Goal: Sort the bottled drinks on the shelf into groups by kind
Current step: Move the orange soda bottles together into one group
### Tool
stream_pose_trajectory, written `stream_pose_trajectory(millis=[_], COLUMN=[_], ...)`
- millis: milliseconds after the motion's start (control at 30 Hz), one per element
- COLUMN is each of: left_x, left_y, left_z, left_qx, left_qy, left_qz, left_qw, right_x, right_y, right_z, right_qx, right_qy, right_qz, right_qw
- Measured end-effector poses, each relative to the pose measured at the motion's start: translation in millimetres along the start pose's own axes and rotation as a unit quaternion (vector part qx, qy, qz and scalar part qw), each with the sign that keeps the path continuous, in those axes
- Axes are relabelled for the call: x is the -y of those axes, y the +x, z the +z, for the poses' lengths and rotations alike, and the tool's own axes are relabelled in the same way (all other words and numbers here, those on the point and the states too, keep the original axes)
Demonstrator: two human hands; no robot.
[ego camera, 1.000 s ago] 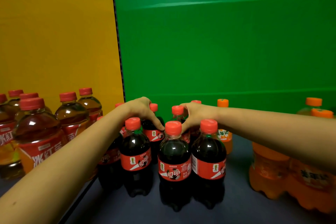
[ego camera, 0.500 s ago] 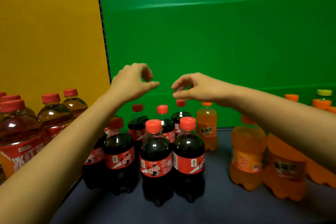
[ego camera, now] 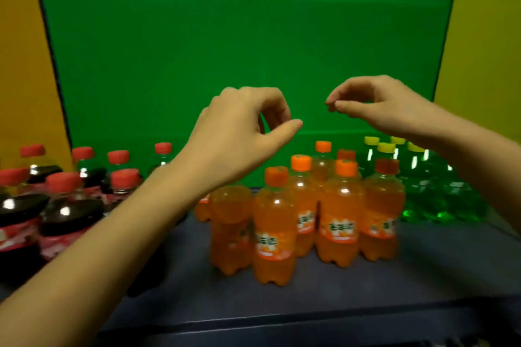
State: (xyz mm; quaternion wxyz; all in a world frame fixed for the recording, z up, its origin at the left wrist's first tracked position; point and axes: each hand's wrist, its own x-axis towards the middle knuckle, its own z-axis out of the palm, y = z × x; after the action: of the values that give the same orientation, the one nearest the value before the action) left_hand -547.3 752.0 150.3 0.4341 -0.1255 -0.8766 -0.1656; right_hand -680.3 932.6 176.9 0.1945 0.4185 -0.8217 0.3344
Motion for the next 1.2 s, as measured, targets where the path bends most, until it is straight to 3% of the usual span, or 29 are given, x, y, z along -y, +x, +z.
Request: stream_pose_trajectory(millis=[200,300,467,567,733,900,1033,1200], left_x=[-56,-73,-93,-106,-112,-102,-90,-73], left_y=[-18,-35,-64,-75,-81,-78,-74,-75], left_z=[90,136,192,209,228,232,224,212], left_qx=[0.027,0.034,-0.019,-0.061,-0.033,-0.033,-0.052,-0.041], left_qy=[-0.070,-0.081,-0.076,-0.100,-0.133,-0.174,-0.178,-0.158], left_qz=[-0.016,-0.042,-0.104,-0.159,-0.214,-0.271,-0.269,-0.254], left_qw=[0.997,0.995,0.991,0.980,0.967,0.946,0.945,0.953], right_x=[-87,-121,-140,-142,-139,-143,-146,-139], right_y=[-39,-56,-92,-114,-130,-135,-136,-138], right_z=[-27,-21,12,34,60,68,68,72], right_qx=[-0.004,-0.003,-0.005,0.040,0.095,0.100,0.053,0.023], right_qy=[0.017,0.090,0.291,0.342,0.430,0.418,0.334,0.345], right_qz=[0.056,0.076,0.113,0.109,0.093,0.077,0.055,0.034], right_qw=[0.998,0.993,0.950,0.933,0.893,0.900,0.939,0.938])
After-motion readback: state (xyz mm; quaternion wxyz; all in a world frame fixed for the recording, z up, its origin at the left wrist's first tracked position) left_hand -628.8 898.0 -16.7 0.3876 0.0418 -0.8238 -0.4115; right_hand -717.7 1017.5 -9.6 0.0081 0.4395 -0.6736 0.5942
